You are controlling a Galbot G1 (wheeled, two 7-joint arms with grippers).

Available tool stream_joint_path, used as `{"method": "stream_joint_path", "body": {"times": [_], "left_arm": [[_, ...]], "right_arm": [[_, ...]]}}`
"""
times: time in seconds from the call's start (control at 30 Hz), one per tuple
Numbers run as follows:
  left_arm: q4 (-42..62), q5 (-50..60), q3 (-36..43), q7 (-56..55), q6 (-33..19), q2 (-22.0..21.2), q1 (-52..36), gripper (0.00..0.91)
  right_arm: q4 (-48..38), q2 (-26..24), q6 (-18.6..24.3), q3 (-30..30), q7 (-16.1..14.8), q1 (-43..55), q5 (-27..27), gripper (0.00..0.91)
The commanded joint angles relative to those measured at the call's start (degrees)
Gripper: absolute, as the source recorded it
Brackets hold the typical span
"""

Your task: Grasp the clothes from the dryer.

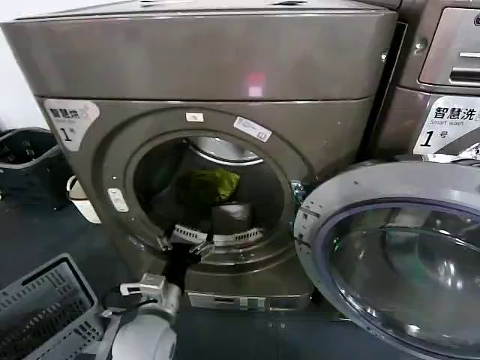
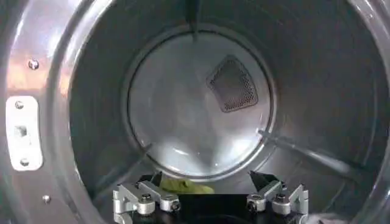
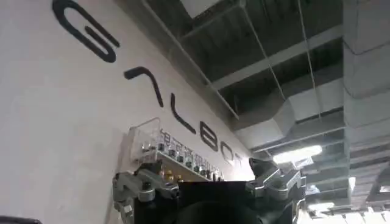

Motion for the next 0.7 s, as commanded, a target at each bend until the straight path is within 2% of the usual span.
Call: {"method": "stream_joint_path", "body": {"times": [0.03, 0.23, 0.43, 0.5, 0.57, 0.63, 0.7], "left_arm": [[22.0, -0.5, 0.3, -0.6, -4.1, -1.8, -19.3, 0.907], [34.8, 0.5, 1.0, 0.0, -6.5, -2.4, -29.0, 0.907], [52.8, 1.2, 0.9, 0.9, -8.3, -3.8, -41.4, 0.907], [57.5, 3.6, 2.0, 4.8, -7.2, -3.6, -43.7, 0.907], [63.8, 9.3, 2.6, 7.3, -8.5, -3.4, -46.9, 0.907], [68.4, 9.6, 5.3, 15.5, -7.6, -2.0, -48.9, 0.907], [70.7, 10.6, 9.8, 25.2, -10.3, -0.5, -50.7, 0.907]], "right_arm": [[0.2, -0.2, 0.2, 0.4, -1.0, 0.0, 0.0, 0.907], [0.3, -0.2, 0.4, 0.3, -1.2, 0.2, 0.2, 0.907], [0.3, -0.3, 0.4, 0.2, -1.3, 0.6, 1.5, 0.907], [0.0, -0.5, 0.5, 0.3, -1.4, 0.6, 1.5, 0.907], [-0.2, -0.5, 0.6, 0.1, -1.5, 0.7, 1.5, 0.907], [-0.2, -0.4, 0.6, -0.3, -1.5, 0.9, 1.5, 0.907], [-0.1, -0.4, 0.6, -0.7, -1.6, 1.2, 1.5, 0.907]]}}
